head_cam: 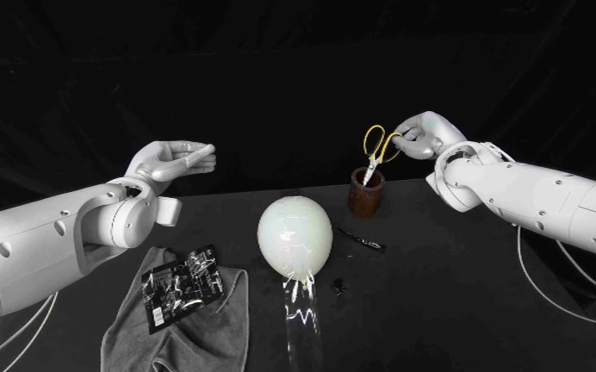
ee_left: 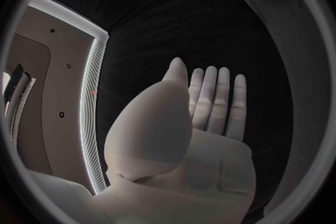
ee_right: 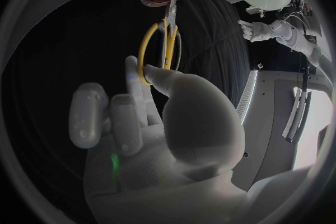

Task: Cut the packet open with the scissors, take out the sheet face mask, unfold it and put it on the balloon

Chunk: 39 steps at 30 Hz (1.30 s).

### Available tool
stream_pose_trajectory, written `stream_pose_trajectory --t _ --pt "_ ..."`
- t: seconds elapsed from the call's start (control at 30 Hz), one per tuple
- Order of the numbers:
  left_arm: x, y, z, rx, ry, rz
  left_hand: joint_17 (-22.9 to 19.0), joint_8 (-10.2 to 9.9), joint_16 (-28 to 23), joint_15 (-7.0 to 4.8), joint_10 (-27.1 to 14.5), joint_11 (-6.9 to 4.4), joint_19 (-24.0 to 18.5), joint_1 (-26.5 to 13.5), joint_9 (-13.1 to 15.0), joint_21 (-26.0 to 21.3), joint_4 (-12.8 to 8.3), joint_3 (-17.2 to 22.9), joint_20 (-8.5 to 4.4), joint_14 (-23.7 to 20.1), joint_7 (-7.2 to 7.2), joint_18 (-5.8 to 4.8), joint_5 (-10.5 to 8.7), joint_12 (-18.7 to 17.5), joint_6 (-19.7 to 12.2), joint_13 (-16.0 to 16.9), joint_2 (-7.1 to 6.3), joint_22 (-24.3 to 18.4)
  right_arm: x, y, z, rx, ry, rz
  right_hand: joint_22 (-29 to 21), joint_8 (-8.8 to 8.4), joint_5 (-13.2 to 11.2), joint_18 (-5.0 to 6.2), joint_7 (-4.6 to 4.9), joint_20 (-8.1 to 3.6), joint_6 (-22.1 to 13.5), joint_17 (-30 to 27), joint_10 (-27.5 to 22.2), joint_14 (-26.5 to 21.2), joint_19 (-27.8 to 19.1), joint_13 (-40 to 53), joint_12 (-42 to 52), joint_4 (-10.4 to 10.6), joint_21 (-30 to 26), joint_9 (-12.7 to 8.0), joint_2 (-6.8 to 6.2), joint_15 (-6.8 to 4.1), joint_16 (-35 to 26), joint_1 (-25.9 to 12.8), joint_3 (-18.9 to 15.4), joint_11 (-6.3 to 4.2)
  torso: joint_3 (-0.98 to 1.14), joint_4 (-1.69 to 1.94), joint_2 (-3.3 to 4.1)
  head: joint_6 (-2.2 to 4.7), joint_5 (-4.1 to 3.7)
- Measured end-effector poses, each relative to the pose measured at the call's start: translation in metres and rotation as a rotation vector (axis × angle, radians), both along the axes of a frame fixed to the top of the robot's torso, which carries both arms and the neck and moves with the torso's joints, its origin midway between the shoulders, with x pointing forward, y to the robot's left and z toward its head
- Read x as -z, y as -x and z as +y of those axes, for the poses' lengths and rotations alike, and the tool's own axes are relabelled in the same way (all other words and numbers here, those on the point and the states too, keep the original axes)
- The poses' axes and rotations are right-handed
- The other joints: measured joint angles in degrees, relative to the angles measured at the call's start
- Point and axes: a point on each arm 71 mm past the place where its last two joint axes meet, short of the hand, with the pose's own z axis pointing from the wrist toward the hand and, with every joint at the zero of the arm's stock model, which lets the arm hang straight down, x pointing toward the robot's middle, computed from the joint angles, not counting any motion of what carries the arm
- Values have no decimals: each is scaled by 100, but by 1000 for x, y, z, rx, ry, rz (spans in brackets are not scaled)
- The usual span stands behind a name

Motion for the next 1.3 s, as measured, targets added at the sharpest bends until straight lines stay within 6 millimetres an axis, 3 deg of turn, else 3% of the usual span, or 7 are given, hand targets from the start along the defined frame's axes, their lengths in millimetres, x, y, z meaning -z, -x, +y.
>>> stream_pose_trajectory --t 0.13,0.4,0.47,0.8,0.93,1.1,1.3 --pt "0 0 0 0 0 0 0 -24 0 0 0 0 0 23 -13 0 0 0 0 0 0 -1 0 -30 0 0 -23 0 6 1 3 -11 15 13 0 -241 47 0 138 100 -315 -198 -232 -1 -189 -100 -152 -76 -280 -87 -114 153 -55 -103 -74 -114 0 1 -4 -14 0" --pt "0 0 0 3 1 0 -1 -25 0 0 0 0 0 23 -14 0 0 0 0 0 0 -2 0 -32 0 1 -23 0 12 4 3 -17 29 37 -259 -720 5 138 504 357 -824 -882 -1325 -85 -768 -461 -151 56 -1169 -295 -475 477 -311 -261 -413 280 0 -5 -8 -26 -27" --pt "0 0 -1 4 2 0 -1 -25 0 0 0 0 0 23 -25 0 0 0 0 0 0 -2 0 -32 0 0 -23 0 13 5 4 -24 27 42 -374 -806 5 221 490 426 -906 -1009 -1447 -130 -882 -528 -151 71 -1365 -343 -496 523 -354 -248 -522 323 1 -7 -8 -26 -30" --pt "0 0 -3 10 3 0 -7 -46 0 1 0 0 -1 23 -36 0 0 0 0 0 2 -3 0 -54 2 -4 -23 -1 18 11 13 -58 14 69 -751 -970 6 317 463 530 -996 -1483 -1754 -371 -1271 -602 -151 92 -1987 -456 -565 599 -527 -215 -836 402 5 -9 -9 -35 -57" --pt "0 0 -3 12 3 0 -7 -46 0 1 0 0 -1 23 -38 0 0 0 0 0 20 -3 0 -54 21 -4 -23 -1 18 12 9 -53 7 76 -1465 -1132 6 569 428 611 -1199 -2599 -2233 -1021 -2093 -611 -151 99 -3184 -549 -588 688 -1038 -191 -1087 481 4 -8 -10 -26 -61" --pt "0 0 -4 15 4 0 -12 -46 0 1 0 0 -1 23 -46 0 0 0 0 0 20 -4 0 -84 21 -4 -23 -6 18 15 4 -46 -15 80 -1663 -1154 6 590 396 647 -1363 -3289 -2416 -1495 -2367 -607 -147 129 -3550 -614 -582 717 -1354 -153 -1325 503 3 -6 -10 -20 -62" --pt "0 0 -4 19 4 0 -12 -46 -1 1 0 0 -1 23 -46 0 0 0 0 -1 20 -4 0 -84 20 -4 -23 -6 18 21 0 -50 -54 78 -1867 -1154 22 590 367 714 -1513 -3886 -2688 -2260 -2727 -597 -45 273 -3979 -694 -448 762 -1647 21 -2049 519 4 -6 -10 -12 -66"
